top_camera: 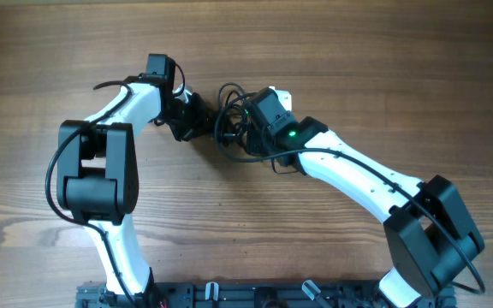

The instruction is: Untangle cables

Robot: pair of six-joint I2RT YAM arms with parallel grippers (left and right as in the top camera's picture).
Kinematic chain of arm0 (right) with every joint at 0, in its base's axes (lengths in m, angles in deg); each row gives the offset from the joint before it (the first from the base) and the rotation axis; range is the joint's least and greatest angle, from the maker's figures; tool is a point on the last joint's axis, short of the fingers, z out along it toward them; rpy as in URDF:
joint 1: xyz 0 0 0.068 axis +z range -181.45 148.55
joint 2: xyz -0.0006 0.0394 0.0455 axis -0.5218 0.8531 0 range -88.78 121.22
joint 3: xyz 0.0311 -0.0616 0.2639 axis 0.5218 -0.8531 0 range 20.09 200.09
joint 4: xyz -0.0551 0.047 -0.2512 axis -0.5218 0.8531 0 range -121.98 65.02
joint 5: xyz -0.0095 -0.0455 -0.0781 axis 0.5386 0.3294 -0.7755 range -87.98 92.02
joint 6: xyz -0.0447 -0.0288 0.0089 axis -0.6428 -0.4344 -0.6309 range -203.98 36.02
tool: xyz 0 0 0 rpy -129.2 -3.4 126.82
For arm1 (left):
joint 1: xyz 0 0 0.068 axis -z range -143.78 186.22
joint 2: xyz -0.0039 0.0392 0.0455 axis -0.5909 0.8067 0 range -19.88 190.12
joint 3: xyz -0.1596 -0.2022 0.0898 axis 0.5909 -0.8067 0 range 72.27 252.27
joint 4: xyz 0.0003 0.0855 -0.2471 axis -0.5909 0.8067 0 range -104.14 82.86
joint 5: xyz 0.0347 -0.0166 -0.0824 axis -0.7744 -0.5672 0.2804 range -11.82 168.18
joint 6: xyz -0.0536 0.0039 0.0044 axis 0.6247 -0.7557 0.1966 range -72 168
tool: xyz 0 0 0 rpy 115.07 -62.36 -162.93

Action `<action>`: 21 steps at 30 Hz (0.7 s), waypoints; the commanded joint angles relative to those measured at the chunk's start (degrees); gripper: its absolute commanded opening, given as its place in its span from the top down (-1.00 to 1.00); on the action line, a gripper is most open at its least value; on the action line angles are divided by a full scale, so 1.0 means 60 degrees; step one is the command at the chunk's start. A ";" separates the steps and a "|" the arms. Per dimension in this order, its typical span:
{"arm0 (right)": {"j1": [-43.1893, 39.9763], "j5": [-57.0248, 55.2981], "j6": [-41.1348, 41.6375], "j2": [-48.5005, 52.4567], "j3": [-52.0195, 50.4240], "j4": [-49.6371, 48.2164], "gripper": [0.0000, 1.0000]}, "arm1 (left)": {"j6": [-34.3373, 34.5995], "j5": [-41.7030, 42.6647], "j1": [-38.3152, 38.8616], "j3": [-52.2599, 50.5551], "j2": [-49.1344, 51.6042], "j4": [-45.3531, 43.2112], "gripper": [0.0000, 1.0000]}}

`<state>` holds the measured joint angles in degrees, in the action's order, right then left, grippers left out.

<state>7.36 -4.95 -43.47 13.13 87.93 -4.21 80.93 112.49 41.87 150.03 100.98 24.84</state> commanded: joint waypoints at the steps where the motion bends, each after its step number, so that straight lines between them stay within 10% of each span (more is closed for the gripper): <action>1: -0.0025 -0.0736 -0.0007 0.0000 -0.0204 -0.0091 0.71 | 0.0098 -0.1122 -0.0149 -0.0084 0.0160 0.0011 0.83; 11: -0.0495 -0.1530 0.0029 -0.0004 -0.0506 0.0288 0.91 | 0.0098 -0.1122 -0.0149 -0.0084 0.0160 0.0015 0.84; 21: -0.2783 0.1548 -0.1555 -0.0022 -0.0503 0.1818 0.91 | 0.0095 -0.1122 -0.0149 -0.0084 0.0160 0.0036 0.84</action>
<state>-4.08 2.86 -46.75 13.13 85.81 2.41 80.93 112.79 42.27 150.03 100.98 24.95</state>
